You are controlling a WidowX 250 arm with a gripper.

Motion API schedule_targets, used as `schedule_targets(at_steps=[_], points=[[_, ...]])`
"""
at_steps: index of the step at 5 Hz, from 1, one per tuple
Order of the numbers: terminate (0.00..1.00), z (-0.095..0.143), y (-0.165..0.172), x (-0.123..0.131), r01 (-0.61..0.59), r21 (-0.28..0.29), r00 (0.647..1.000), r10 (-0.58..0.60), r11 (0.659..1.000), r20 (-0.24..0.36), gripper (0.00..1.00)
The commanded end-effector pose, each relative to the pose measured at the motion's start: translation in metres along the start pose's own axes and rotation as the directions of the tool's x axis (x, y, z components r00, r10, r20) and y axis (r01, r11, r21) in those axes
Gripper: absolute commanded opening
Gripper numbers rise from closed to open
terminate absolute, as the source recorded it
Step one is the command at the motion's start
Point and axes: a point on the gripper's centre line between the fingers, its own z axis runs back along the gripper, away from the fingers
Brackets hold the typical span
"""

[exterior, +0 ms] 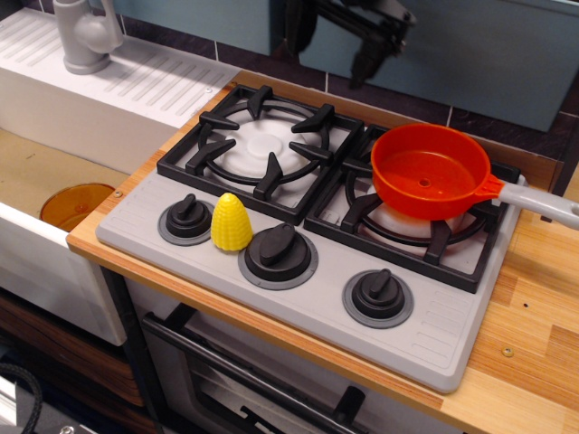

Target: End effector reaching pot or pan

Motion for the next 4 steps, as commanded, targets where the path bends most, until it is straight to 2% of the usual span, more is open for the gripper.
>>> schedule_targets(at_steps=[1, 2, 4], points=[[0.0, 0.012, -0.033, -0.008, -0.032, 0.022, 0.998, 0.031, 0.999, 0.053, 1.0], [0.0, 0.002, -0.048, -0.016, -0.044, 0.03, 0.996, 0.042, 0.999, 0.08, 1.0], [0.0, -0.023, -0.051, -0.017, -0.046, 0.021, 0.989, 0.043, 0.999, 0.139, 1.0]])
